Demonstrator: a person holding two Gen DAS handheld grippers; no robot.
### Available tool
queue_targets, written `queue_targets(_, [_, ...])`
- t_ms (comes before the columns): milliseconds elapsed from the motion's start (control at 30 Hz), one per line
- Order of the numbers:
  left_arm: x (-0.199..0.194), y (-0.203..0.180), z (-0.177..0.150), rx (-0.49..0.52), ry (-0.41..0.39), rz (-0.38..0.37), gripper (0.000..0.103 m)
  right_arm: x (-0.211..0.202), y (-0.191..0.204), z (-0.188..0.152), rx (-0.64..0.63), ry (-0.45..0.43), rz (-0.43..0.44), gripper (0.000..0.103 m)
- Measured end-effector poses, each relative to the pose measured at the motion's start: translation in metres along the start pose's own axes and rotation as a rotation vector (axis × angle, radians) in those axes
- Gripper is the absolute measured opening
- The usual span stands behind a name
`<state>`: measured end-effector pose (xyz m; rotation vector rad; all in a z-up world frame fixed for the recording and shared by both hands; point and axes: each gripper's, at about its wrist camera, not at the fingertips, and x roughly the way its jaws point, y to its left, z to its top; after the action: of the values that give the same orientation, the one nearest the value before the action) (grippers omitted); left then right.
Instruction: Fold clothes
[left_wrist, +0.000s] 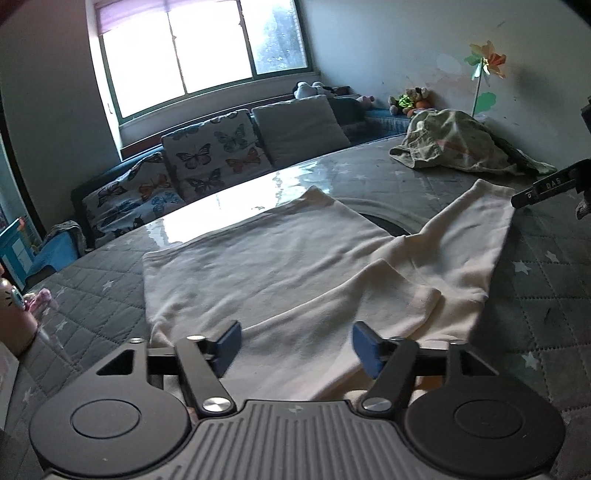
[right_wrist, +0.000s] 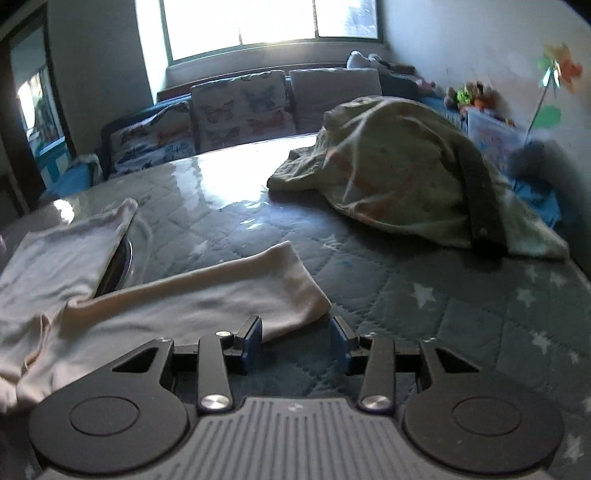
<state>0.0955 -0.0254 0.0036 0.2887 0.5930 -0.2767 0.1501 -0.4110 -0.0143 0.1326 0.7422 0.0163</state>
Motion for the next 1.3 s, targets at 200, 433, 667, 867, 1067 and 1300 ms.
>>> queue_targets(200, [-0.006,0.003,-0.002,-0.017,-0.021,0.017,0.095,0.009,0.001,0.0,0.025,-0.022,-0.021,0.029])
queue_targets(433, [-0.014,0.007,-0.006,-0.034,-0.033,0.022,0.103,-0.002,-0.002,0.006,0.056,-0.065,-0.016,0.005])
queue_targets(667, [-0.021,0.019,-0.009,-0.068,-0.043,0.042,0.103,-0.047,0.042,0.029,-0.021,-0.155,0.157,0.005])
queue_targets(867, [-0.034,0.037,-0.02,-0.104,-0.054,0.089,0.103,-0.071,0.117,0.047,-0.174,-0.19,0.32,0.004])
queue_targets(1067, [-0.046,0.059,-0.04,-0.157,-0.048,0.123,0.103,-0.069,0.201,0.051,-0.324,-0.179,0.443,0.004])
queue_targets(1300, [-0.057,0.081,-0.058,-0.217,-0.05,0.151,0.103,-0.06,0.285,0.035,-0.443,-0.127,0.548,0.004])
